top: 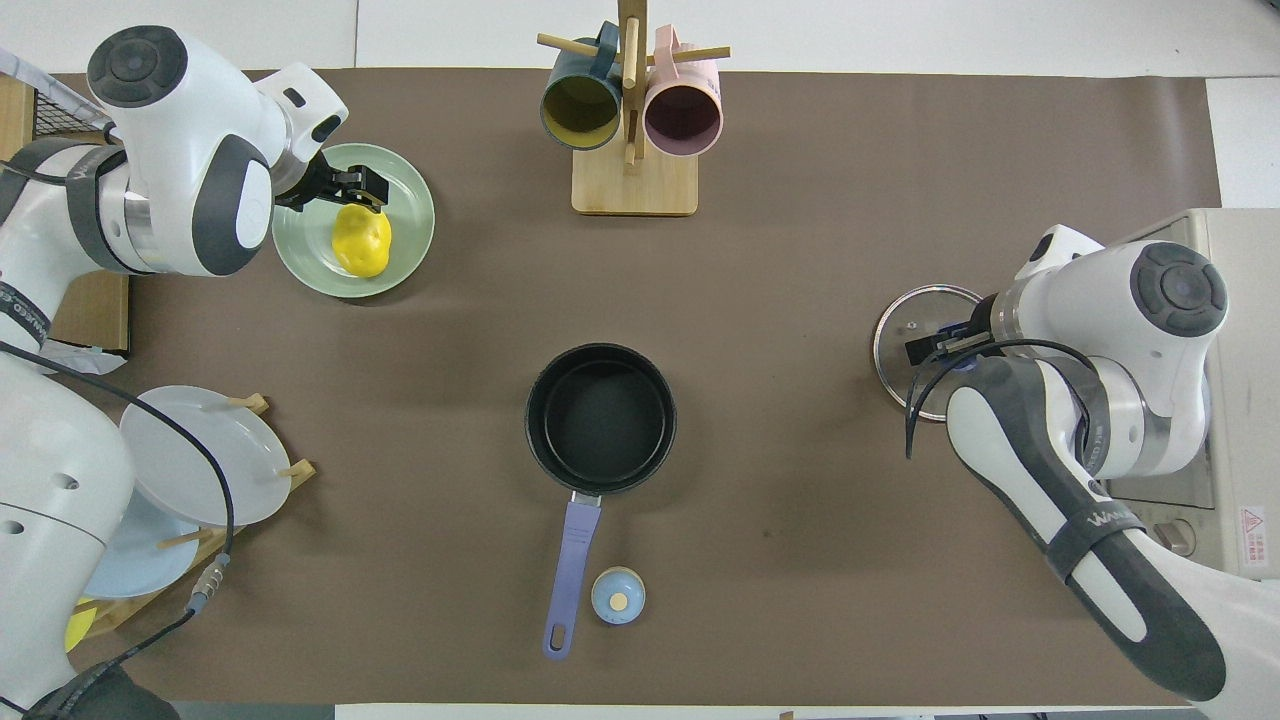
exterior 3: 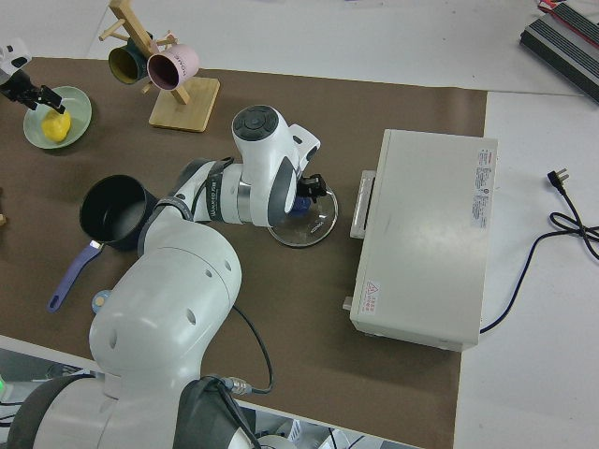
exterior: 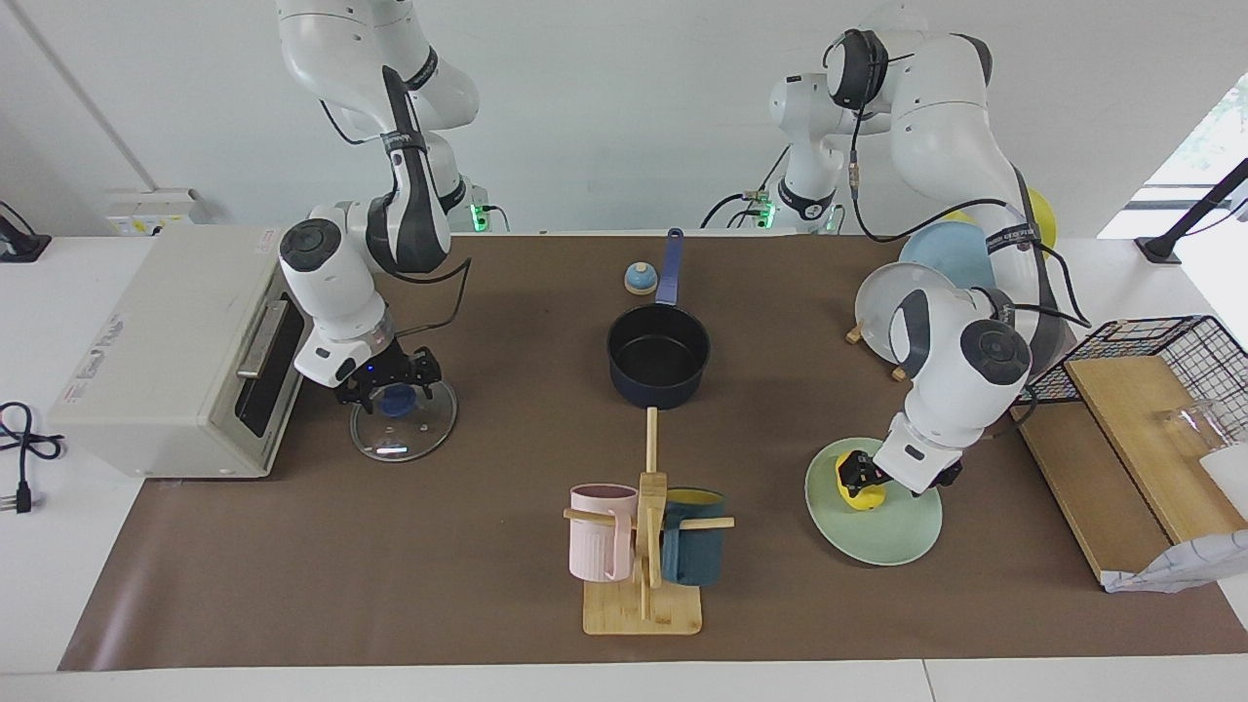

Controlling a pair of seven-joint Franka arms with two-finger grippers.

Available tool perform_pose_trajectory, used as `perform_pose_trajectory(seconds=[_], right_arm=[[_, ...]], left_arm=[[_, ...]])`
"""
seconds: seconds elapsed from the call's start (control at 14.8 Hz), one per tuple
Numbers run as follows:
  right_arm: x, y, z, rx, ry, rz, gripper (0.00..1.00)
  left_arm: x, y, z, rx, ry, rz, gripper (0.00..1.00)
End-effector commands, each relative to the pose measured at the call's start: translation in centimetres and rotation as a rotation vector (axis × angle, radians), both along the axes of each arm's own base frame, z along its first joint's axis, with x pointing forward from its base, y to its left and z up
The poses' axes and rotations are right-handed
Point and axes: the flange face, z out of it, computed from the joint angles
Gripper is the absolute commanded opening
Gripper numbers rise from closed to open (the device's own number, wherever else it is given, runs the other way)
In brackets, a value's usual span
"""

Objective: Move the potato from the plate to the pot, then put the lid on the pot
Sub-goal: 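Reach the left gripper to the potato while the right gripper reaches the lid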

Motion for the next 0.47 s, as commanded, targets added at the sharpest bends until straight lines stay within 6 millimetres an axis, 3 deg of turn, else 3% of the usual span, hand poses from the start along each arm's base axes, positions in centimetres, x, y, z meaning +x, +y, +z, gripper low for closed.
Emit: perform_pose_trajectory(seconds=[0.0,0.41], right_arm=[[-0.4,-0.3,-0.1,0.018,-0.011,0.004,1.00],[-0.5,-1.0,-0.2,0.017,-0.004,0.005,0.74]], left_arm=[[-0.6,-0.6,-1.0,0.027,-0.012,-0.021,1.00],[-1.7,-0.9,-2.2,0.022,-0.026,-0.028,1.00]])
